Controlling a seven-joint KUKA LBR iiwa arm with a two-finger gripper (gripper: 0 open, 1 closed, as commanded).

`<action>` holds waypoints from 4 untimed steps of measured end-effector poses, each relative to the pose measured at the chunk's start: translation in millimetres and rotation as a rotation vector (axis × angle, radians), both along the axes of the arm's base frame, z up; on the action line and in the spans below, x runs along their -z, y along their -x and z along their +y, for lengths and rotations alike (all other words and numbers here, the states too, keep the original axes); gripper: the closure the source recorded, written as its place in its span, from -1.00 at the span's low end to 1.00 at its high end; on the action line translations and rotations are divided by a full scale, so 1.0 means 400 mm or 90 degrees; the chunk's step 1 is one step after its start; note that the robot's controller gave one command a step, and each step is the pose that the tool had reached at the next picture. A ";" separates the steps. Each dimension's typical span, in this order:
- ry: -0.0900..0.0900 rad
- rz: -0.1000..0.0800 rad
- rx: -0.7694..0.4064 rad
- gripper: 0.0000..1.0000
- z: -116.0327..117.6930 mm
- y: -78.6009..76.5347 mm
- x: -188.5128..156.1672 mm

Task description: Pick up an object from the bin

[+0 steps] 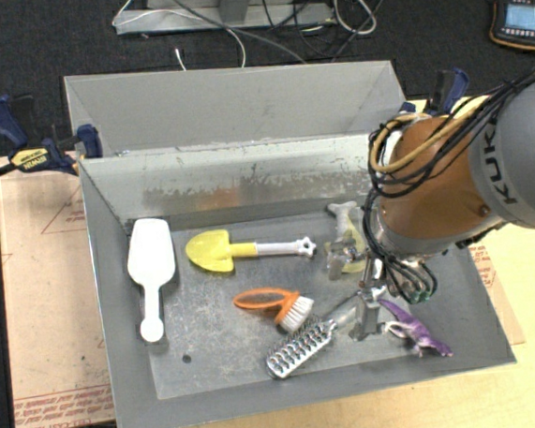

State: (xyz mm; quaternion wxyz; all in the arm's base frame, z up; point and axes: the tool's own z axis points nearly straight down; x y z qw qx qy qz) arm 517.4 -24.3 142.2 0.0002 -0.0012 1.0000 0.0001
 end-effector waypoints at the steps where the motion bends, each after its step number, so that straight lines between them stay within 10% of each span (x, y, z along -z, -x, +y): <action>1: 0.000 0.000 0.000 -1.00 0.000 0.000 0.000; 2: 0.000 -0.007 -0.022 -1.00 0.000 0.004 0.072; 3: 0.002 -0.008 -0.196 -1.00 -0.123 0.023 0.183; 4: -0.002 -0.002 -0.024 1.00 -0.010 0.000 0.180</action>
Offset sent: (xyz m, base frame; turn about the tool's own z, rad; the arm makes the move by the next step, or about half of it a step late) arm -0.0104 -0.0003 -0.0722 -0.0779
